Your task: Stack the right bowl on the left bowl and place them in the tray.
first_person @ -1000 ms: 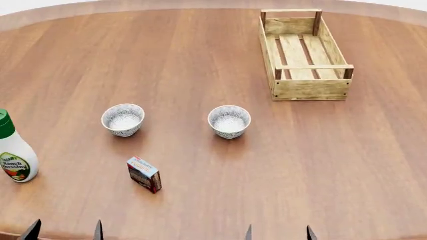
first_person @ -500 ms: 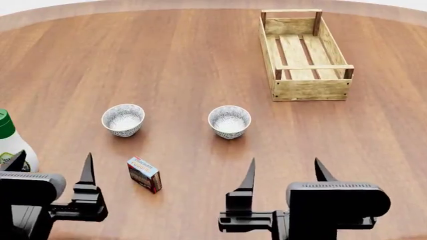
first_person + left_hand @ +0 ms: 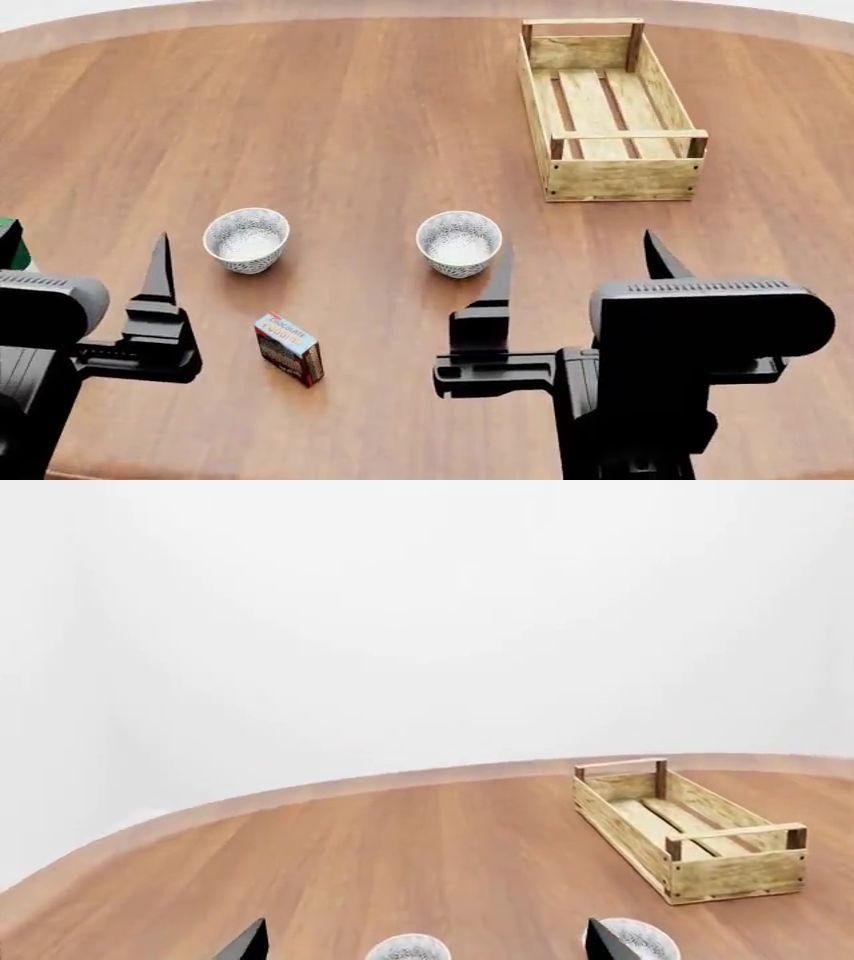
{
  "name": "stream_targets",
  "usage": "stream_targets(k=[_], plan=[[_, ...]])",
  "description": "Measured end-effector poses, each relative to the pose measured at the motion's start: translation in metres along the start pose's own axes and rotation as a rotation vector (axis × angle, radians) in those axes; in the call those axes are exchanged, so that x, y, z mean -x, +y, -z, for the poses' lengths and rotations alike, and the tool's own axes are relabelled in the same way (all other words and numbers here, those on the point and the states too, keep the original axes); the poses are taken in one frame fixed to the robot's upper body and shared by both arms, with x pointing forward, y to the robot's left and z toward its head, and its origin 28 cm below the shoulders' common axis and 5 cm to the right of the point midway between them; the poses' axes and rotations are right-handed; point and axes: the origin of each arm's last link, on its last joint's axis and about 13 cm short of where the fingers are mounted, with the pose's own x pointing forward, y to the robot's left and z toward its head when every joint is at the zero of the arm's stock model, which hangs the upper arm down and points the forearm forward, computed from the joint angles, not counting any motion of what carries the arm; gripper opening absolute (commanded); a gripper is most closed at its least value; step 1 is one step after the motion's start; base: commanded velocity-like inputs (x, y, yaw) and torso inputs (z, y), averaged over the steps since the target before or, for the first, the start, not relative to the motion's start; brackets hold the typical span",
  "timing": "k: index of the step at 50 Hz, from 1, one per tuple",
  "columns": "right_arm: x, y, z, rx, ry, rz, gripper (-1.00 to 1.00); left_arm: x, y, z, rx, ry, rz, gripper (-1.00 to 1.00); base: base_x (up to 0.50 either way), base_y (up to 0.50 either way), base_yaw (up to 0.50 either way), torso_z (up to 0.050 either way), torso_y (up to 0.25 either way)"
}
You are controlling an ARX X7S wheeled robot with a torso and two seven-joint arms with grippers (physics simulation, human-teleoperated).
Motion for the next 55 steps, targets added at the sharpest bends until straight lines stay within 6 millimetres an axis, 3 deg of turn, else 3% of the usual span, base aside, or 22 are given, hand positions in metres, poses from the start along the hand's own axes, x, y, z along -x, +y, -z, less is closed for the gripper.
stream_targets(k=[12, 55], plan=[[0.0022, 0.0007, -0.0079, -0.005, -0.030, -0.031, 1.00, 0.0001, 0.0004, -0.0054, -0.006, -0.017, 0.000, 1.00, 0.38, 0.00, 0.00, 0.000, 0.000], [0.0024, 0.0037, -0.0061, -0.001, -0.033, -0.064, 1.00, 0.0004, 0.0020, -0.0050, -0.013, -0.033, -0.007, 1.00, 0.50, 0.00, 0.00, 0.000, 0.001]])
